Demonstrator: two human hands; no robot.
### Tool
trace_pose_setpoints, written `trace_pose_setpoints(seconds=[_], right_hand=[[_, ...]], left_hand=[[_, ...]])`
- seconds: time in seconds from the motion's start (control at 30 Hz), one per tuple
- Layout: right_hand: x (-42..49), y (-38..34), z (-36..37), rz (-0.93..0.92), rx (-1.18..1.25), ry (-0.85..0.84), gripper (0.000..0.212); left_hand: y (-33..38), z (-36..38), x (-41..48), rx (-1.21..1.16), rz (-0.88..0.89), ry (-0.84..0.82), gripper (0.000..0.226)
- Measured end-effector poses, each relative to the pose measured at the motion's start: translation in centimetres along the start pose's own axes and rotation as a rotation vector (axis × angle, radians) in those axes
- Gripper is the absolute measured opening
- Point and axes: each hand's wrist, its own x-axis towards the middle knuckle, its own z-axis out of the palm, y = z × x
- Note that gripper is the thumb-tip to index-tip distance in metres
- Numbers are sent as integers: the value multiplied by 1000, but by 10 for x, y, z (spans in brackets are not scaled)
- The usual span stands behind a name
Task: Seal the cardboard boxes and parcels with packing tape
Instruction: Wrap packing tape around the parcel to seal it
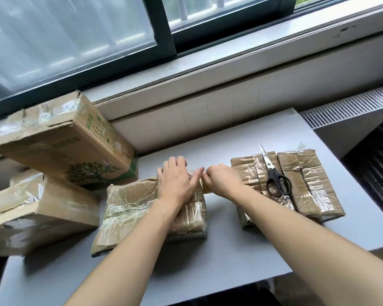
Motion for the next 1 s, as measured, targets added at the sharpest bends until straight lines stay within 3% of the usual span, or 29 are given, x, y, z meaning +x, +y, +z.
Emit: trace_pose_setpoints(seconds=[0.07,0.23,0.47,0.6,0.7,0.9,1.0], right_hand=[[2,3,-4,-26,126,-46,46],[4,12,-12,-30,268,-104,52],[3,23,-6,2,371,-123,56],[2,23,-1,-42,423,-112,58],[3,22,3,-46,466,-108,58],[0,24,8,-69,425,-141,59],[-2,21,3,-81,445,-133,61]], left_hand=[[9,-15,-11,96,-111,-8,66],[36,-29,-24,221,-361,-319,96],[50,-26,-25,348,-501,-478,113],[54,-25,-26,364,-567,-526,104],[56,-20,-28,387,-508,-480,93],[50,-17,-23,356,-376,-450,42],[42,-30,-24,311,-342,-470,34]])
